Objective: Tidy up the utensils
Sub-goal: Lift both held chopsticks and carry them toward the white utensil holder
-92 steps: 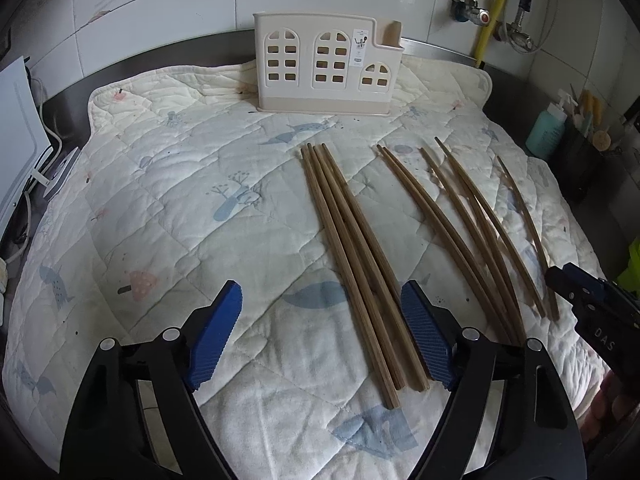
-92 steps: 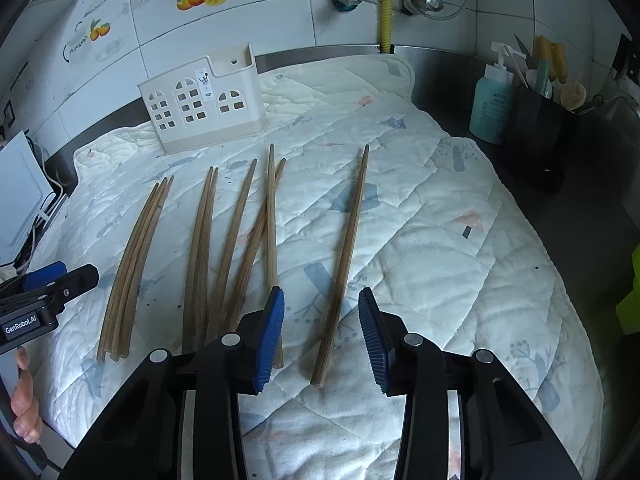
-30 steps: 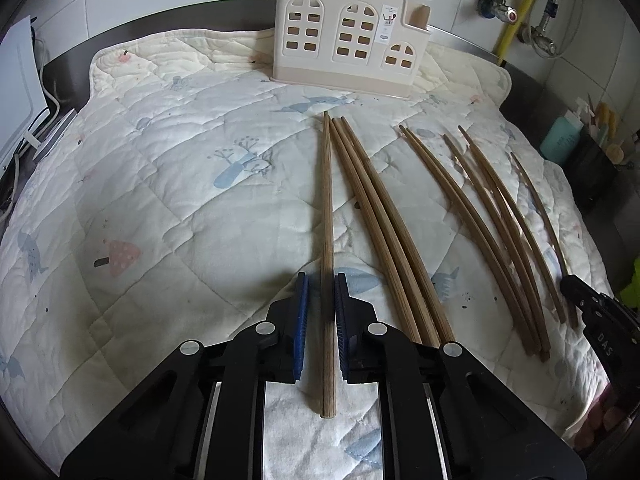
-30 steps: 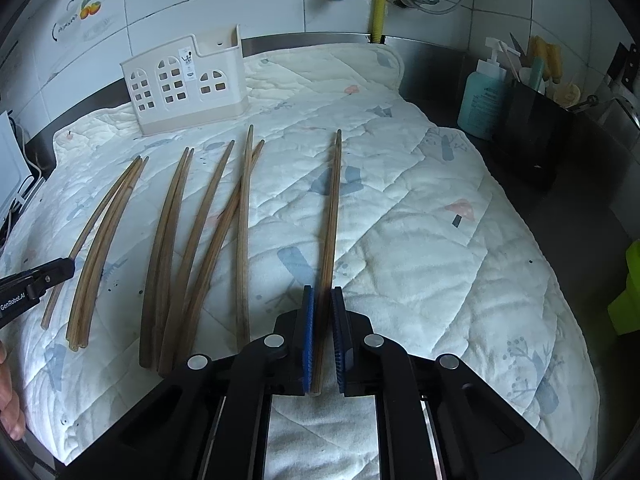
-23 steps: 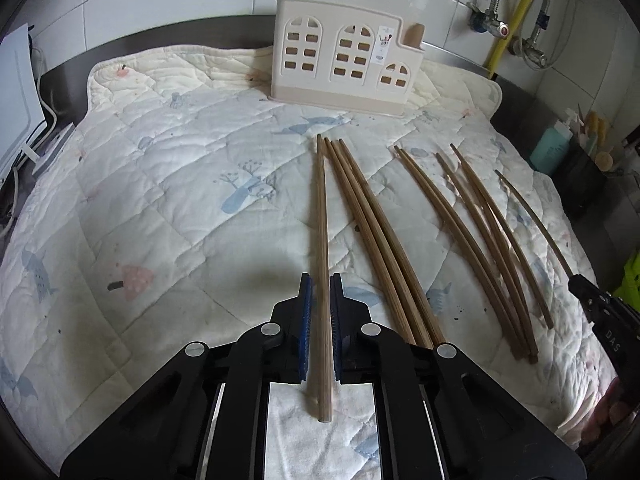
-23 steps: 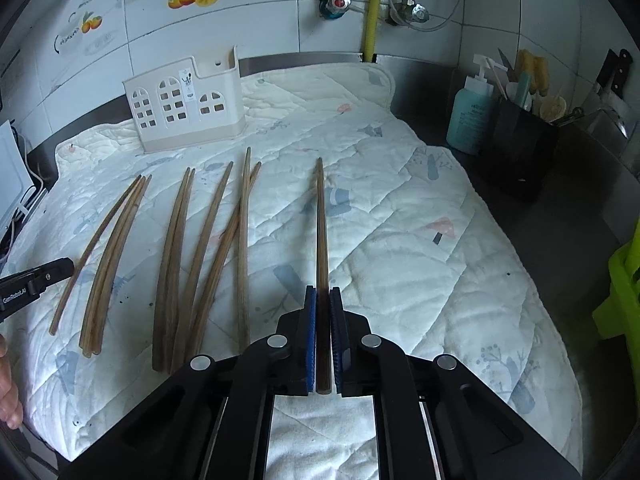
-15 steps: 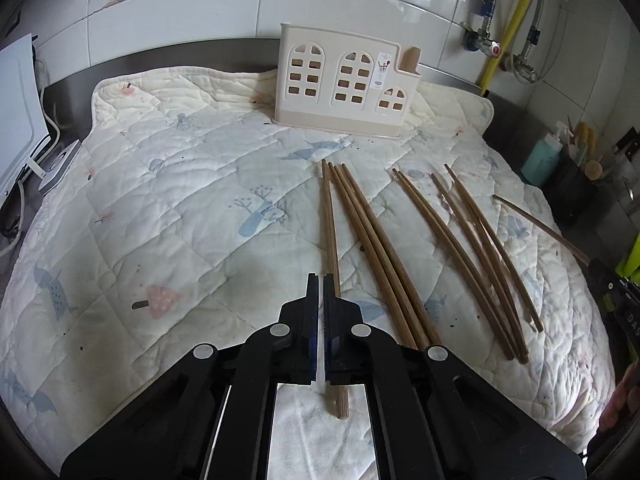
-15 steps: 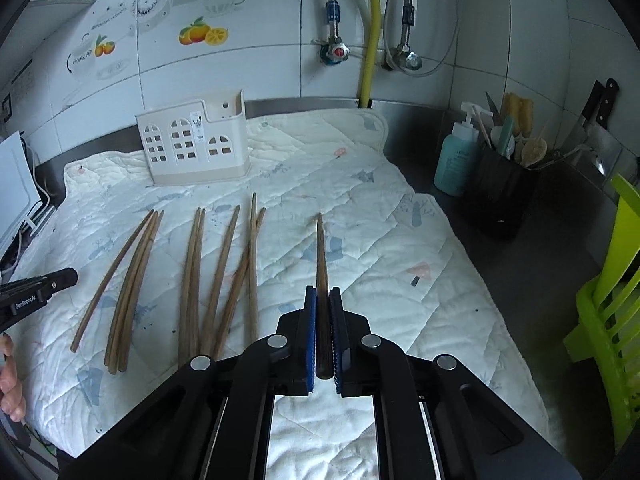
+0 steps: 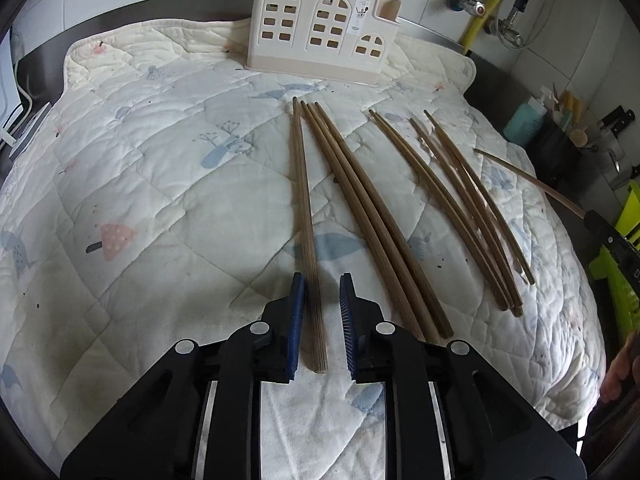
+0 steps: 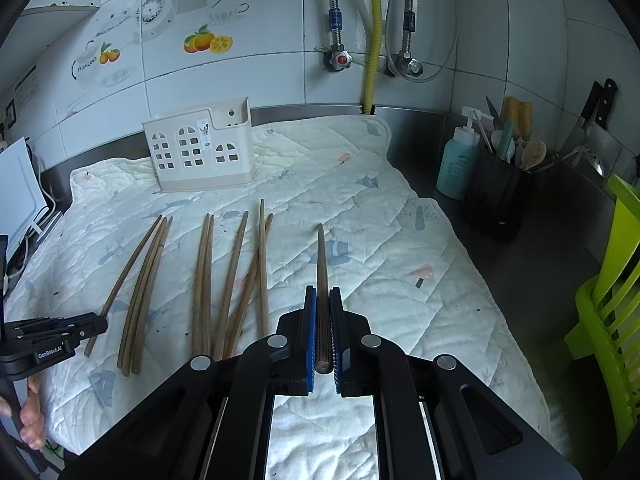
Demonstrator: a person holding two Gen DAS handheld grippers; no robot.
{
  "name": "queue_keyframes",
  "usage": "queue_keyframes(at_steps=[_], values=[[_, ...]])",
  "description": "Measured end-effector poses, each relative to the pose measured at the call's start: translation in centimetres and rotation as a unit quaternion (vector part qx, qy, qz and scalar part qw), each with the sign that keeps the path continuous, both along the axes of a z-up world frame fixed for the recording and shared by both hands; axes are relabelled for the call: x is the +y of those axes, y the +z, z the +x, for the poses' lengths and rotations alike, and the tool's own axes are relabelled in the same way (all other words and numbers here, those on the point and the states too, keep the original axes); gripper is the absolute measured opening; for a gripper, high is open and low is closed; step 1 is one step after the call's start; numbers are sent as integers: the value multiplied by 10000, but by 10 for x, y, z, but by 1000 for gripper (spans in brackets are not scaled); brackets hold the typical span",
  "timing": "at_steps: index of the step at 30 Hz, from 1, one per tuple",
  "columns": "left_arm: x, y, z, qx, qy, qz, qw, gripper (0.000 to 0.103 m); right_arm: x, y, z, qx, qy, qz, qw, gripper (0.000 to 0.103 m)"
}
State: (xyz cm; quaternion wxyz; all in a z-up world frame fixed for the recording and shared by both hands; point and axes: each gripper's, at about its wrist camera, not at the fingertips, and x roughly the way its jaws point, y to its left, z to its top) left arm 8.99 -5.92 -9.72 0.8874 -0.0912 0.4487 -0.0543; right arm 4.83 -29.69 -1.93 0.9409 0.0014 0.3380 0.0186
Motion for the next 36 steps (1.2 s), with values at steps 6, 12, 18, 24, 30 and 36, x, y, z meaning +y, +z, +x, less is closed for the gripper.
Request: queue_keyframes(at_steps=[6, 12, 18, 24, 30, 36], values=[[-1, -1, 3, -79, 163, 122, 9998, 6, 0, -1, 2, 2, -1, 15, 10000, 7], [7, 11, 2, -216, 155, 99, 9996, 5, -1, 9, 1, -113, 43, 13, 9999, 7], [21, 48, 1, -639, 10, 154, 9978, 5, -1, 33, 7, -324, 227, 49, 9992, 7], [39, 82, 13, -957, -3, 56, 9954, 5, 2, 61, 23, -407, 608, 129, 9972, 7], [51, 109, 33, -981, -247, -32, 9949, 5, 13, 91, 44, -437, 1006, 80, 9939, 7], [54, 132, 41, -1014, -449, 123, 9938, 5, 26, 128, 56, -696, 1279, 69, 9893, 7]])
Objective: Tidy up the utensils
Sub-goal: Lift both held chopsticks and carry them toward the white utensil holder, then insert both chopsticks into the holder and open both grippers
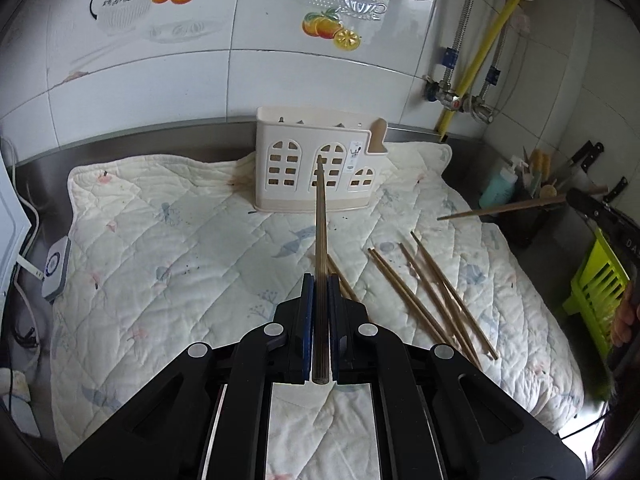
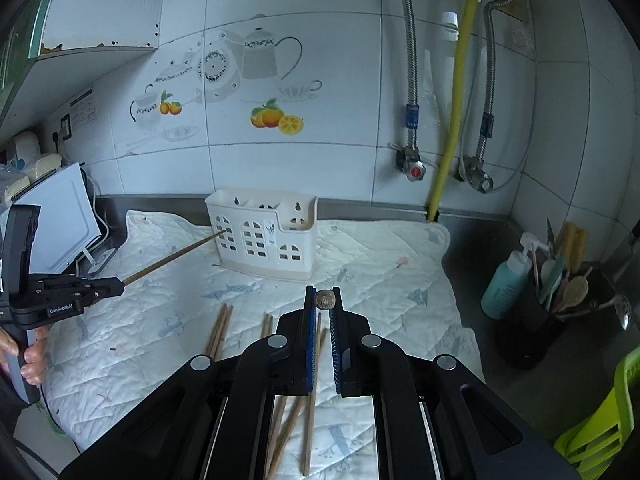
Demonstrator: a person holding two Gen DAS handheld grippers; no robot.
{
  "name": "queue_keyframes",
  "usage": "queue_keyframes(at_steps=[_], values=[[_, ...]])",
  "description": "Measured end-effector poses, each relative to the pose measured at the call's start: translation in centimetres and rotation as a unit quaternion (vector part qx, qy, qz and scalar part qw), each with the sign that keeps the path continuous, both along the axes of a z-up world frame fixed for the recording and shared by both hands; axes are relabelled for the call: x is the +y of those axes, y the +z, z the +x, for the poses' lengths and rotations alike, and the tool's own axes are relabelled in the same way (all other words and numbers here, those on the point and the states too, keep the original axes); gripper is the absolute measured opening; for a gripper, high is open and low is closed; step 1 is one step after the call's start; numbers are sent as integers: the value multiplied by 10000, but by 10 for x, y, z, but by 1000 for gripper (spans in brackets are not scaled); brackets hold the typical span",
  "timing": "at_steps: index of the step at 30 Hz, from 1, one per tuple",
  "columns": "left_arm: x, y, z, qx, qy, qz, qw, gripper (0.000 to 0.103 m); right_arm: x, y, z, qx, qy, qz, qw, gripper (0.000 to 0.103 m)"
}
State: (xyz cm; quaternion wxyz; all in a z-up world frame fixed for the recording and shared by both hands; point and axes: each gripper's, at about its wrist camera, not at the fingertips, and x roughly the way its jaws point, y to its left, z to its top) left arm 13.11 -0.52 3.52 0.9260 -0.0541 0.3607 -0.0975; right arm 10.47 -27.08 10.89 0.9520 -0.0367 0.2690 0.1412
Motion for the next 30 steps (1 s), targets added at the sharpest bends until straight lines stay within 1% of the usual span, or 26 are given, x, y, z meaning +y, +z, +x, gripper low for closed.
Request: queue_keyframes(at_steps=[2, 5, 8, 12, 15, 18, 21, 24, 27, 30], values=[[2, 6, 2, -27, 4, 61, 10000, 5, 4, 9, 5, -69, 54, 14, 10000, 7], [7, 18, 5, -46, -49, -21, 10000, 5, 9, 18, 10, -116, 137, 61, 9998, 7], [10, 33, 10, -137, -38, 42, 9999, 5, 14, 23, 12, -169, 181, 62, 9997, 7], [13, 53, 18, -280, 81, 303, 9991, 5, 19, 30, 16, -233, 218, 45, 9995, 7], [17, 64, 30, -226, 97, 398, 9989, 5, 23, 37, 22, -305, 247, 9, 9992, 7], [17, 71, 46, -118, 48, 453, 9989, 5, 29, 45, 30, -374, 286, -27, 9989, 7], [18, 77, 64, 95, -62, 427, 9990, 5, 34, 53, 42, -393, 347, -25, 9986, 7], [19, 84, 81, 275, -44, 525, 9982, 5, 38, 64, 53, -462, 376, -39, 9982, 7], [19, 92, 102, 576, -78, 528, 9969, 5, 41, 74, 69, -432, 414, 14, 9982, 7], [18, 101, 121, 726, -111, 540, 9958, 5, 44, 81, 88, -339, 459, 128, 9983, 7]])
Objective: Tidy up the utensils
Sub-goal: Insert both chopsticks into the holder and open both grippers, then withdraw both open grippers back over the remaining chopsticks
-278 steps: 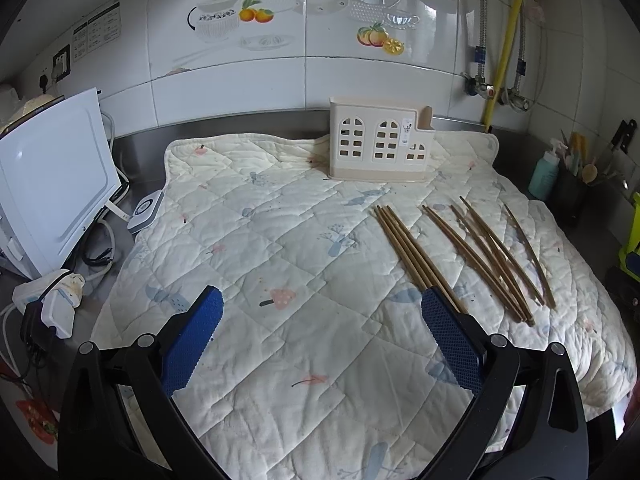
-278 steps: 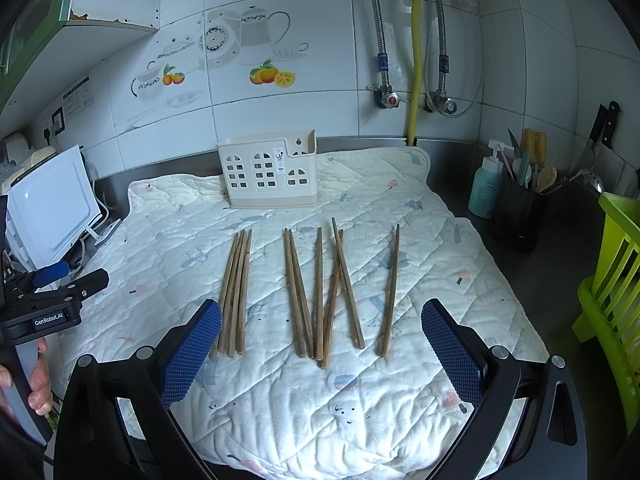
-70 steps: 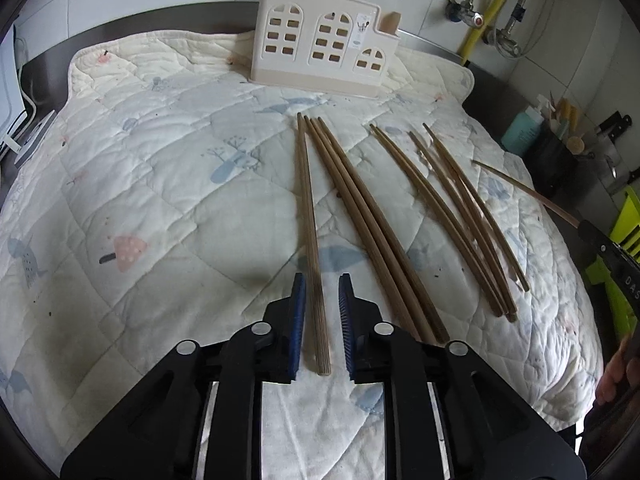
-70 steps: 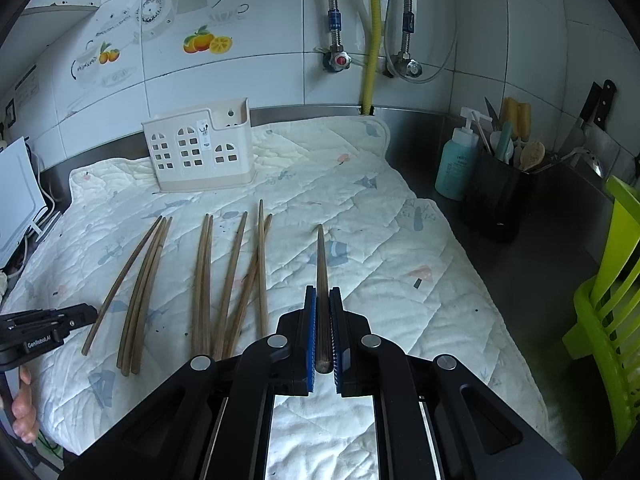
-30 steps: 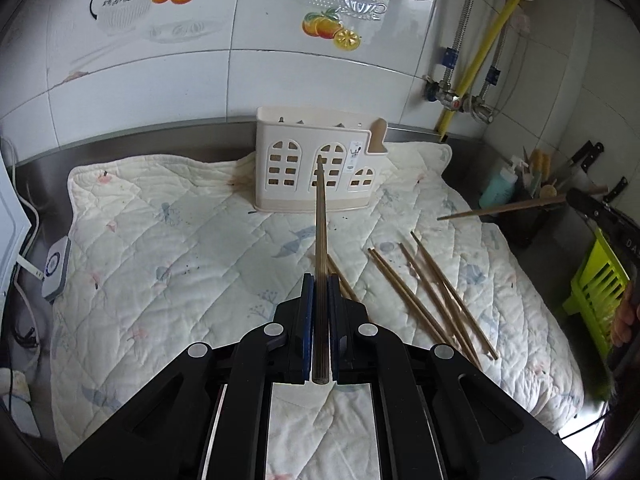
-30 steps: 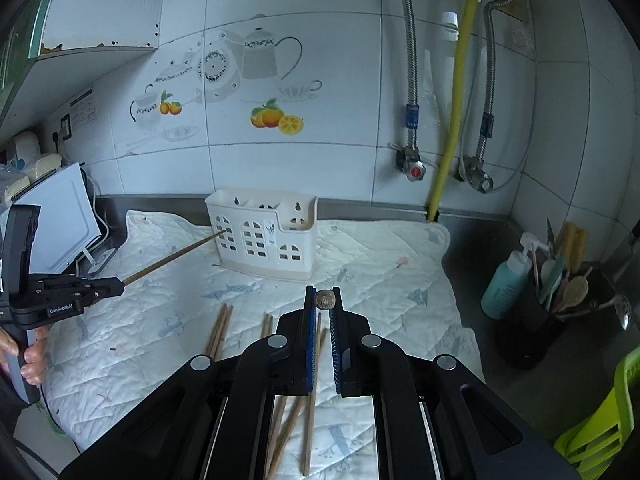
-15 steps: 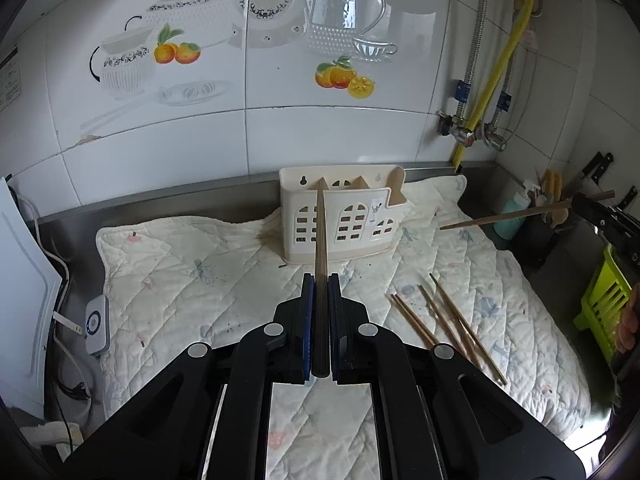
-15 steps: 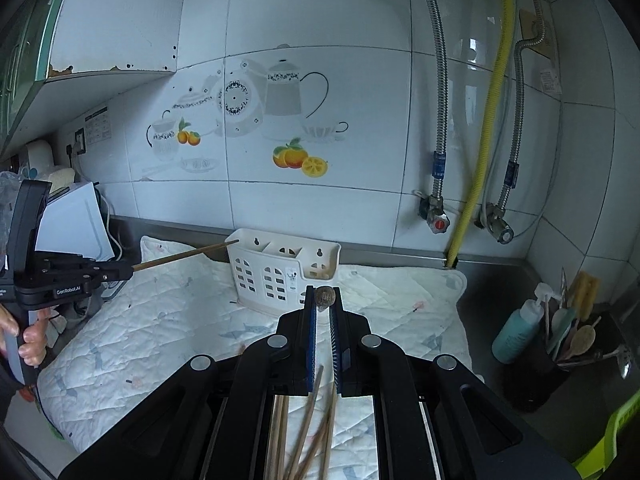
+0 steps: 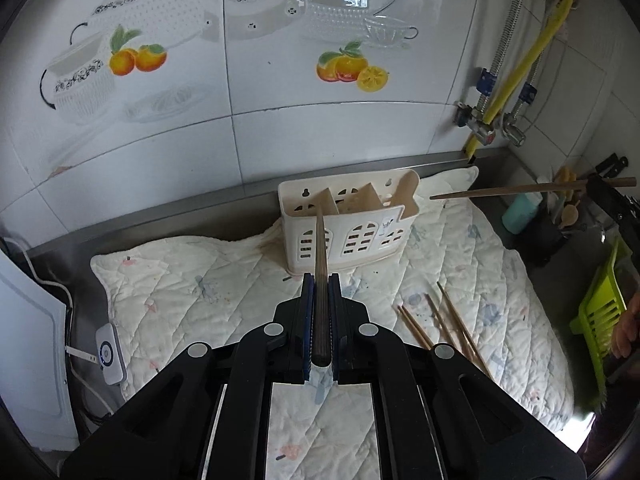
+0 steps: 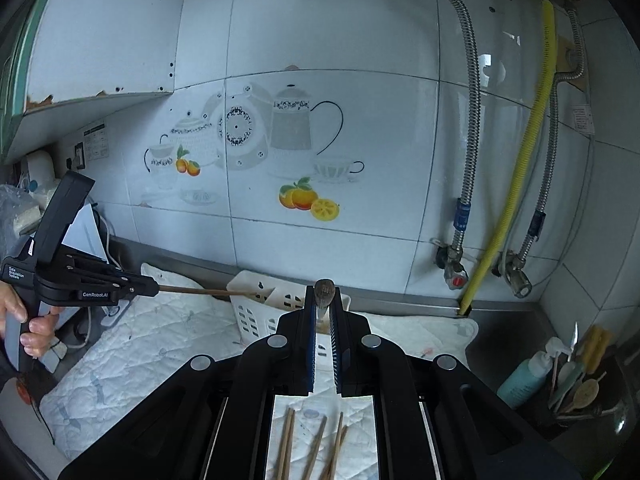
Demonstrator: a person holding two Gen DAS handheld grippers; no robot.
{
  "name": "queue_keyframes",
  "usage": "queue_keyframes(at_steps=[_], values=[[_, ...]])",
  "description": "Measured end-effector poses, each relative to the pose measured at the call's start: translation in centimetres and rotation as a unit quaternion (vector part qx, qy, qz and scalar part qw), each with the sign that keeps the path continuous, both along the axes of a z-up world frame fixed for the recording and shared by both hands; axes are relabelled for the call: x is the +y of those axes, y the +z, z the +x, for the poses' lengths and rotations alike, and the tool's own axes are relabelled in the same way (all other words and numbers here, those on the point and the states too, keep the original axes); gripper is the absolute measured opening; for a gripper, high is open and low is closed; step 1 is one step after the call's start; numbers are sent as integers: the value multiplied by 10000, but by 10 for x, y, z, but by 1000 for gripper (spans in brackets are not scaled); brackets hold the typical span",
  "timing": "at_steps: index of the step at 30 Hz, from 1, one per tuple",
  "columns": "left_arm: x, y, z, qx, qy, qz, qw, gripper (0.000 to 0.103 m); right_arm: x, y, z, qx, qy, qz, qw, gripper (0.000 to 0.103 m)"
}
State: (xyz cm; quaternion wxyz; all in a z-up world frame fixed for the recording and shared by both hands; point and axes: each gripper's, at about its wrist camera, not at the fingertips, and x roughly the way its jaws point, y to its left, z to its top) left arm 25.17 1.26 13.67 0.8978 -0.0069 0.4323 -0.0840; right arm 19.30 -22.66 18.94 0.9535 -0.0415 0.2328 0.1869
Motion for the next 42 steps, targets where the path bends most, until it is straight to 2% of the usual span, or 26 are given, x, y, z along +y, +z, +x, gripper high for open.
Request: queue_keyframes(at_steps=[5, 13, 17, 21, 27, 29, 32, 34, 35, 42], values=[[-1, 12, 30, 129, 34, -98, 9999, 6, 7, 1, 35, 280, 70, 152, 9995, 7], [2, 11, 71, 235, 197, -346, 9989, 6, 22, -15, 75, 625, 62, -59, 9980, 7], [-4, 11, 70, 108, 17, -359, 9993, 6, 28, -26, 89, 775, 65, -201, 9968, 7], [-4, 10, 70, 72, 49, -194, 9998, 8, 35, -37, 104, 957, 40, -262, 9951, 7], [3, 8, 67, -15, 73, -228, 9997, 9, 43, -52, 121, 1170, -45, -425, 9922, 7], [5, 7, 63, -52, 79, -240, 9997, 15, 43, -55, 125, 1191, -93, -439, 9919, 7], [7, 5, 57, -99, 80, -245, 9996, 21, 38, -56, 126, 1165, -177, -376, 9923, 10], [9, 3, 53, -107, 101, -279, 9995, 25, 35, -54, 123, 1137, -200, -300, 9929, 22], [10, 2, 50, -127, 113, -293, 9994, 27, 33, -52, 120, 1099, -212, -289, 9933, 24], [13, -5, 19, -254, 121, -473, 9985, 36, 15, -39, 73, 877, -173, -103, 9959, 28]])
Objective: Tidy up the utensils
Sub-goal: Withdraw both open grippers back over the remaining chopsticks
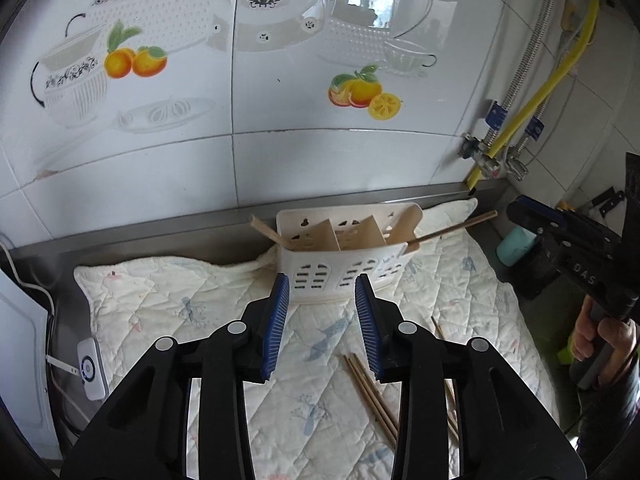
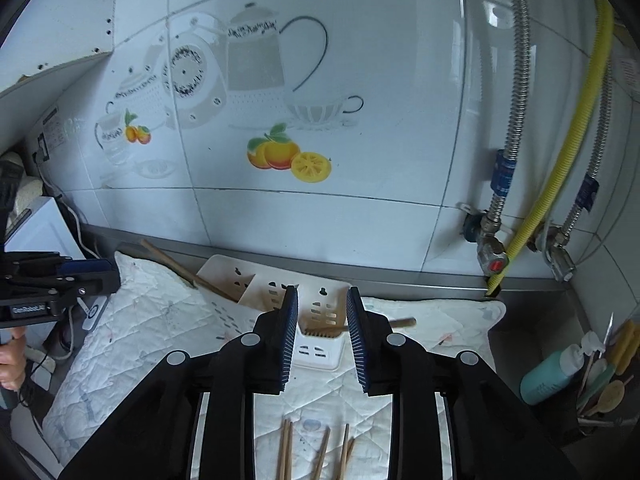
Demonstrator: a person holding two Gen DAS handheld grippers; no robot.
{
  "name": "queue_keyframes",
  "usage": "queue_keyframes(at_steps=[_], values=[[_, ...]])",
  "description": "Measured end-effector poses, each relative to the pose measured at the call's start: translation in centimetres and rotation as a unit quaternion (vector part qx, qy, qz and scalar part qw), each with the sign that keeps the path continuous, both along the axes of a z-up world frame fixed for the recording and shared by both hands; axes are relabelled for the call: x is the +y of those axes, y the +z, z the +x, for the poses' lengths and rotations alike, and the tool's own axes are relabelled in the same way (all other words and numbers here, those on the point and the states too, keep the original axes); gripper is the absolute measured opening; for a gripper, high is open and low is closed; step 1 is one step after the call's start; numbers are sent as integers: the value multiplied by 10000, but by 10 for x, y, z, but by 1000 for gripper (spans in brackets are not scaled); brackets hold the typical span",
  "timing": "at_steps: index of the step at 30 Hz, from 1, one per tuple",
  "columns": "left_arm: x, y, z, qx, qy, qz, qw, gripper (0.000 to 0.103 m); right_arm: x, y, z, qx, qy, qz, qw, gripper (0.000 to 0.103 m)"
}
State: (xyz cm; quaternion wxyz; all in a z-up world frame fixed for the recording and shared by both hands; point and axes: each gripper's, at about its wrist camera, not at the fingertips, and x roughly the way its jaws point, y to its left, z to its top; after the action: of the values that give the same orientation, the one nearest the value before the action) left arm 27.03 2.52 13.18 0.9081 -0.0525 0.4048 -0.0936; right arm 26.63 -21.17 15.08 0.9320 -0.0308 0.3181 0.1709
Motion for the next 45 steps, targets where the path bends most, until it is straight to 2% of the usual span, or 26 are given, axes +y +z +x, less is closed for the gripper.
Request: queue_keyframes(at_steps=[9, 14, 17, 32, 35, 40, 45], values=[[-27, -24, -60, -123, -159, 44, 9998, 41, -30, -5, -88, -148, 73, 340, 9993, 30], [-44, -46, -88, -89, -219, 170, 9996, 41, -54, -4, -134, -247, 61, 622, 9977, 30], [-52, -62, -105, -73, -252, 227, 9994, 41, -66, 0, -157, -355, 2, 632, 9974, 30], [-76, -145, -152, 547, -545, 233, 9967, 41, -128, 29, -237, -795, -347, 741, 9935, 33], [-83, -159, -163, 616, -599, 219, 9961, 41, -133, 23, -243, -763, -422, 669, 9939, 33], [-101, -182, -180, 730, -710, 131, 9947, 41, -131, -5, -248, -653, -522, 511, 9952, 33], [-122, -203, -191, 778, -792, 309, 9933, 41, -125, -34, -255, -580, -565, 417, 9958, 34]])
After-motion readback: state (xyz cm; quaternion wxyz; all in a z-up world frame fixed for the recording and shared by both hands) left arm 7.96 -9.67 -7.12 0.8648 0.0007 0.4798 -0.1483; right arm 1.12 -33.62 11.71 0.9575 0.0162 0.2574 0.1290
